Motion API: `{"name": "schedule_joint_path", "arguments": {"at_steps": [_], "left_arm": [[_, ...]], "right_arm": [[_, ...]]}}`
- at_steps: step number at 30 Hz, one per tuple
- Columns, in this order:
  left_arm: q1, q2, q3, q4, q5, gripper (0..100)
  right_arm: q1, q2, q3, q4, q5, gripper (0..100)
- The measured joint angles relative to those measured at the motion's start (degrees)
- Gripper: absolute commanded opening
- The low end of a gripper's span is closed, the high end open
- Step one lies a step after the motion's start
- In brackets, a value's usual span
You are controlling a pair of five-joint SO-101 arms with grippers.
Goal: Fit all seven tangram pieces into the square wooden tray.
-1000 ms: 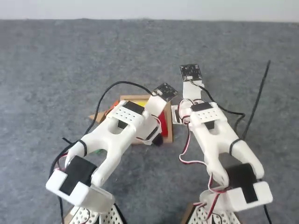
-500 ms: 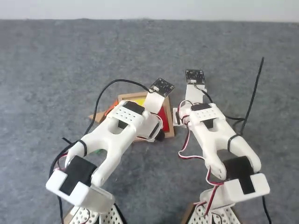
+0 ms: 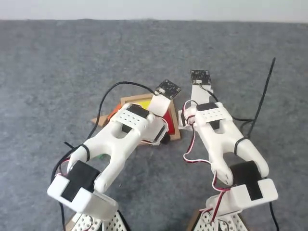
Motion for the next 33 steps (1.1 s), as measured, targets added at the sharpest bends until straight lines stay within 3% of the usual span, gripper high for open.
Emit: {"name": "schedule_joint_path", "arguments": {"at_steps": [4,11,20,27,33], "left_arm": [[0.2,0.0,-0.7,-0.4,-1.8,17],[0.1,-2.6,0.4,-3.0,-4.2,18],[-0.1,-1.5,-1.6,-4.9,13.7,18],[-0.5,8.6,-11.9,3.7,15.9,18],[-1.2,11.2,-15.9,8.2,17.1,21]], "right_arm": [[-0.1,0.0,0.0,0.4,0.0,0.7],[-0.1,0.0,-2.9,5.0,0.0,0.7],[2.1,0.0,-3.3,5.5,-0.2,0.7],[1.9,6.5,-5.8,3.5,-4.2,0.7],[2.1,11.8,-13.0,8.6,-5.7,0.7]]}}
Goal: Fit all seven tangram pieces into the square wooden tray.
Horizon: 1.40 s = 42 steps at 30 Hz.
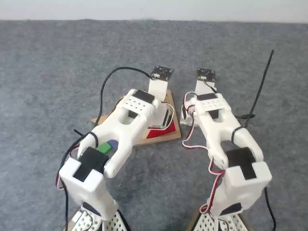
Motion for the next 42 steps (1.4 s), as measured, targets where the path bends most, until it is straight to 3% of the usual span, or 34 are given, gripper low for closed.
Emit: {"name": "schedule_joint_path", "arguments": {"at_steps": [4,8,22,35,42], "left_arm": [[-0.6,0.2,-0.3,2.4,-1.9,31],[-0.4,0.4,-0.2,4.7,-5.4,31],[1.0,0.5,-1.1,3.4,-6.8,31],[1.2,0.7,-1.5,-0.4,12.3,31],[0.6,0.7,-1.5,-0.8,11.1,31]], "right_arm": [[0.0,1.7,-2.9,2.7,0.0,0.7],[0.0,2.4,-4.1,3.7,0.0,0.7],[0.0,2.4,-4.4,4.6,-0.4,0.6],[0.5,2.5,-4.7,5.4,-4.1,0.6],[0.5,2.5,-4.7,5.4,-4.1,0.6]]}}
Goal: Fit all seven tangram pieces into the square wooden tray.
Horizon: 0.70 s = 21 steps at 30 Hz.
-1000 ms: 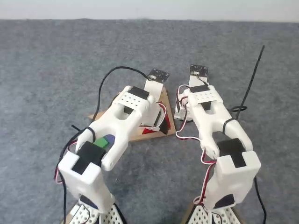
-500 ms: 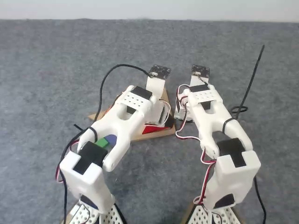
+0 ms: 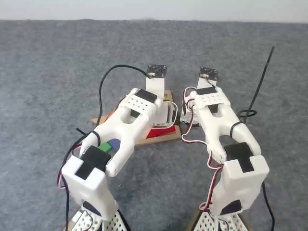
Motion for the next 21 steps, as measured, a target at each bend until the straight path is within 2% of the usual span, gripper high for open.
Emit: {"name": "schedule_joint_path", "arguments": {"at_steps": [8,11,14,21], "left_arm": [[-1.5,0.0,0.6,3.9,-10.5,31],[-1.4,0.0,0.6,3.9,-12.4,31],[-1.6,0.0,0.6,3.8,-12.5,31],[-2.6,0.0,0.6,3.2,-4.0,31]], "right_arm": [[-0.1,0.0,0.0,0.0,0.0,0.6],[-0.1,0.0,0.0,0.0,0.0,0.6],[-0.1,0.0,0.0,0.0,0.0,0.6],[-0.1,0.0,0.0,0.0,0.0,0.6]]}}
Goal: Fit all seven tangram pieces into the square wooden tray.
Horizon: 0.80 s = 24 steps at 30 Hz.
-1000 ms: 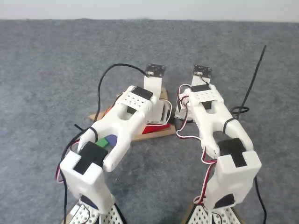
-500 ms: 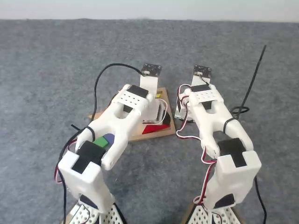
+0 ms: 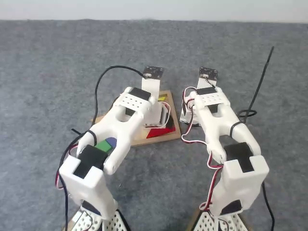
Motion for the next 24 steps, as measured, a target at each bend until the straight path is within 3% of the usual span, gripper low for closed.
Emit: {"name": "schedule_joint_path", "arguments": {"at_steps": [9,24], "left_arm": [[-0.1,1.9,-0.1,0.1,2.5,28],[-2.7,8.4,-9.9,7.9,-7.8,23]], "right_arm": [[0.0,0.0,0.0,0.0,0.0,0.6],[0.0,0.0,0.0,0.0,0.0,0.6]]}}
